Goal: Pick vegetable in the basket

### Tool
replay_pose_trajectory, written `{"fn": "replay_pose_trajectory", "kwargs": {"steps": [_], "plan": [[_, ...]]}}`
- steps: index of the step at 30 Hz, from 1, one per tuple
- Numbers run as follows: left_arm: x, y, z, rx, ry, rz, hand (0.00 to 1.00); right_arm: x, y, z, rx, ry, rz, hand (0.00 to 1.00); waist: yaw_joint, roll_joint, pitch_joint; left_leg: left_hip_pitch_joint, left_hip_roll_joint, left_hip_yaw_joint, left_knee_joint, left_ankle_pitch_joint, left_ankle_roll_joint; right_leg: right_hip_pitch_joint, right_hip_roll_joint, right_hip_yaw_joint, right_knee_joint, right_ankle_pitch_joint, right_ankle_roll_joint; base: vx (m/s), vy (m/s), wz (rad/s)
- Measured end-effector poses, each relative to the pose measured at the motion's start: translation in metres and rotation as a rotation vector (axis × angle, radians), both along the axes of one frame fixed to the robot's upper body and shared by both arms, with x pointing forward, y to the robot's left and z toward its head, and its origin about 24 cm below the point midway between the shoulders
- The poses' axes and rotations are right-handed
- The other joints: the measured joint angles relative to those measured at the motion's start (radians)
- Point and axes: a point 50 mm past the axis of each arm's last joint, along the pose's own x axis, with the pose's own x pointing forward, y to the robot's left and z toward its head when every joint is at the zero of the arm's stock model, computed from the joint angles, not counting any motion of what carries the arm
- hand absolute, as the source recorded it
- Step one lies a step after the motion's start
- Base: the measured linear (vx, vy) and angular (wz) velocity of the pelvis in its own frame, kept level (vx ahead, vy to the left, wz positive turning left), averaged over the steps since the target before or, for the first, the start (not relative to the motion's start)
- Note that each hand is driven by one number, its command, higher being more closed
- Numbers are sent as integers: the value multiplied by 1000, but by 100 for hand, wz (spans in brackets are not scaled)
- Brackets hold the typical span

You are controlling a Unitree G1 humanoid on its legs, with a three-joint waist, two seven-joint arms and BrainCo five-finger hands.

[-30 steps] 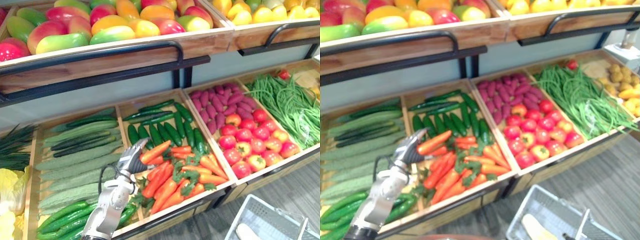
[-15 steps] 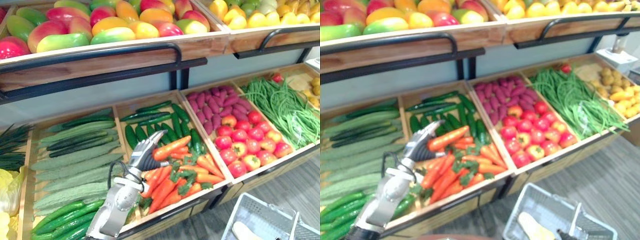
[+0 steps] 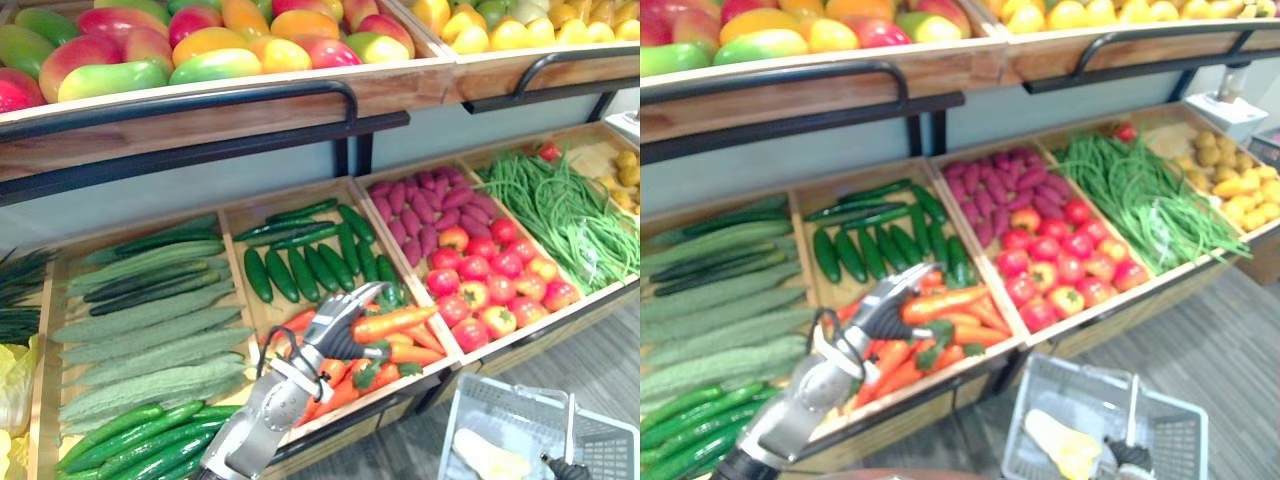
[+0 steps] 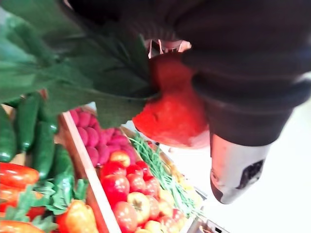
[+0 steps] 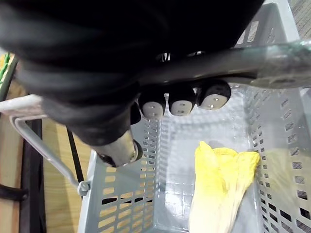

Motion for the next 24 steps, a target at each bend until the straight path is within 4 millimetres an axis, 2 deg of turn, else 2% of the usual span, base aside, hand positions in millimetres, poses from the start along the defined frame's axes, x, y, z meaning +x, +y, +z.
{"fn": "replay_pose_trajectory", "kwargs": {"steps": [5,10,13,19,22,24], "plan": [[2,-27,-6,38,16,-127,100,16,2,8,-37,-44,73,100,-10,0,0,1,-1,19,0,0,0,-15,2,20,2,3,4,-8,-10,-12],[1,-46,-13,53,43,-203,100,19,0,16,-70,-75,101,100,-18,-3,2,13,-2,33,-3,0,0,-14,3,36,3,4,6,1,-2,-8],[-2,-55,-14,66,44,-249,100,25,0,21,-89,-102,127,100,-36,-4,2,15,-2,36,-3,0,0,-15,3,39,4,5,6,-3,-1,-2],[-9,-79,-20,107,61,-365,100,25,-5,33,-134,-143,143,100,-41,-4,5,25,-5,77,-4,-1,-1,-32,6,80,4,15,11,-12,0,-19],[-13,-90,-24,116,74,-410,100,31,-4,42,-163,-182,175,100,-64,-3,10,32,-6,86,-5,-2,-2,-32,7,90,4,16,13,-14,0,-9],[-15,-99,-26,124,78,-445,100,31,-3,46,-177,-197,192,100,-67,-1,18,34,-6,92,-4,-3,-3,-35,8,96,4,18,15,-18,-5,-10]]}}
